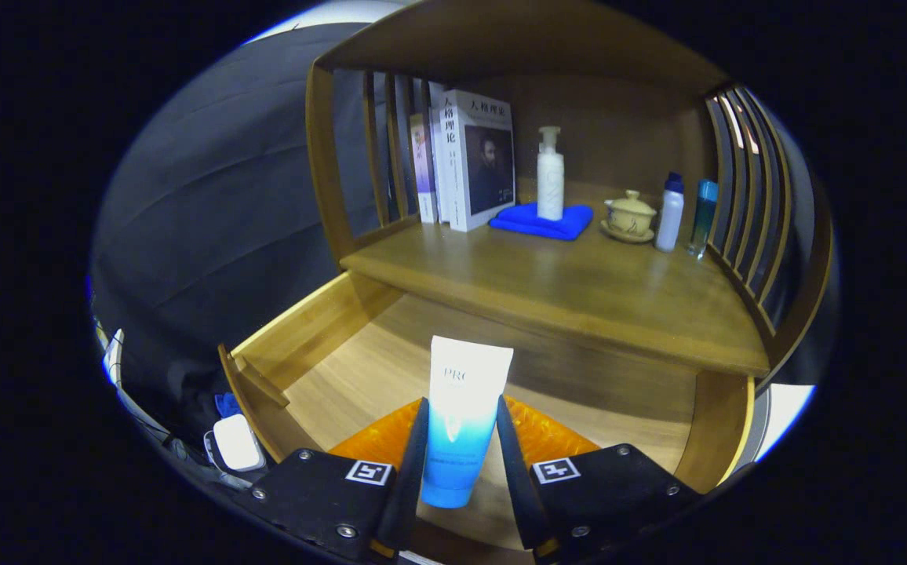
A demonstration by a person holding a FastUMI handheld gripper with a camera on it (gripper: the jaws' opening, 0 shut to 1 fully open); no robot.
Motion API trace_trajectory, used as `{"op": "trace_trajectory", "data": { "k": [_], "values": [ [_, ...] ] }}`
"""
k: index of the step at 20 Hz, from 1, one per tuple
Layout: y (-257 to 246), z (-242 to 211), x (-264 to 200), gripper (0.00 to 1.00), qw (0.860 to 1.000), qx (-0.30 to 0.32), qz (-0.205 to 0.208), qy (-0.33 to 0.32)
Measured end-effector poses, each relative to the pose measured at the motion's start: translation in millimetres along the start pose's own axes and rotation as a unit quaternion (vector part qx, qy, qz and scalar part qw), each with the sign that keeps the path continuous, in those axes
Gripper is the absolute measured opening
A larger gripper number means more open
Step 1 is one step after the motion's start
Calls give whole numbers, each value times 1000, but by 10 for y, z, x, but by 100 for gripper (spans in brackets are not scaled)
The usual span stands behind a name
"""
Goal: Pull open the drawer, take out the items inside it, and place them on the countertop above the cabinet.
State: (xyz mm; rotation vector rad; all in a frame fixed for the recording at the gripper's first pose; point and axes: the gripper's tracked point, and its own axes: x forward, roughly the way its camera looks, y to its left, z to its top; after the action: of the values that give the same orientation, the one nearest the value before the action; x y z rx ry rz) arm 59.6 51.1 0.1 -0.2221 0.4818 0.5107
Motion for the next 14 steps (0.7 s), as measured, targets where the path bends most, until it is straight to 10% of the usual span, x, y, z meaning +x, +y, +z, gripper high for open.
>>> {"op": "trace_trajectory", "data": {
  "k": [14],
  "values": [
    [-603,1012,547,51,994,48,-75,-64]
  ]
}}
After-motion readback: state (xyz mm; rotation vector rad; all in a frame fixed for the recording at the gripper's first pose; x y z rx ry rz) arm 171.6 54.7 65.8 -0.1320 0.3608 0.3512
